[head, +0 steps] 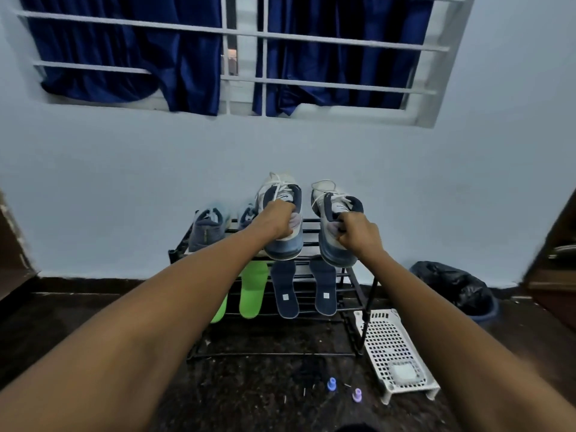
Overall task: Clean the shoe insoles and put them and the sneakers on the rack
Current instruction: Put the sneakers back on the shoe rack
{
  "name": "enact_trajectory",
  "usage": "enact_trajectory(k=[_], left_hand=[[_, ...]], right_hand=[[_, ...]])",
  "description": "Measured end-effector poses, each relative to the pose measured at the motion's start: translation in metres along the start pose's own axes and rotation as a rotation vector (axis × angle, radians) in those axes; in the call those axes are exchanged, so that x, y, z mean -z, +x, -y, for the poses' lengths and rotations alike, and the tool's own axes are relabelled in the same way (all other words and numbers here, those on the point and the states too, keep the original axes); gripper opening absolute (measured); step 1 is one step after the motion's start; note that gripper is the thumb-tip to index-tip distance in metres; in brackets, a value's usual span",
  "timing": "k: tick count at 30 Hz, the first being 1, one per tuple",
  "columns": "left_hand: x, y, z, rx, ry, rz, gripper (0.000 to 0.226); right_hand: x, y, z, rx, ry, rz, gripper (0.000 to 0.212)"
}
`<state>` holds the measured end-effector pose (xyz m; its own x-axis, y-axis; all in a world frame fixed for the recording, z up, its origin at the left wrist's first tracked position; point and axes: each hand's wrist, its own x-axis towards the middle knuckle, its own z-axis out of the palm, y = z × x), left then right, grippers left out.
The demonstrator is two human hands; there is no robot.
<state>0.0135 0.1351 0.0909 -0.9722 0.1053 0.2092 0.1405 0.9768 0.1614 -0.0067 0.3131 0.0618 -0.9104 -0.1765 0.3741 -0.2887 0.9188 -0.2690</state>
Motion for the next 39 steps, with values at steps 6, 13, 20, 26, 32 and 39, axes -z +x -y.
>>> enact_trajectory(k=[6, 13, 20, 26, 32, 39], left_hand=[[-0.034, 0.039, -0.013, -0.046, -0.023, 0.06, 0.016], [-0.075, 0.075, -0.002, -0.038, -0.043, 0.128, 0.03], [-0.09, 0.098, 0.007, -0.052, -0.025, 0.136, 0.037], [-0.094, 0.111, 0.014, -0.055, -0.04, 0.123, 0.045], [-0.096, 0.108, 0.016, -0.063, -0.07, 0.095, 0.03], [-0.106, 0.096, 0.015, -0.042, -0.028, -0.005, 0.042]], right_hand=[[-0.02, 0.018, -0.037, -0.052, -0.032, 0.035, 0.011], [-0.044, 0.039, -0.052, -0.05, -0.05, 0.051, 0.011], [-0.059, 0.062, -0.052, -0.03, -0.036, 0.067, 0.017], [-0.056, 0.075, -0.044, -0.018, -0.075, 0.11, 0.019], [-0.062, 0.08, -0.042, -0.033, -0.056, 0.11, 0.018], [-0.073, 0.08, -0.048, 0.005, -0.107, 0.128, 0.035]])
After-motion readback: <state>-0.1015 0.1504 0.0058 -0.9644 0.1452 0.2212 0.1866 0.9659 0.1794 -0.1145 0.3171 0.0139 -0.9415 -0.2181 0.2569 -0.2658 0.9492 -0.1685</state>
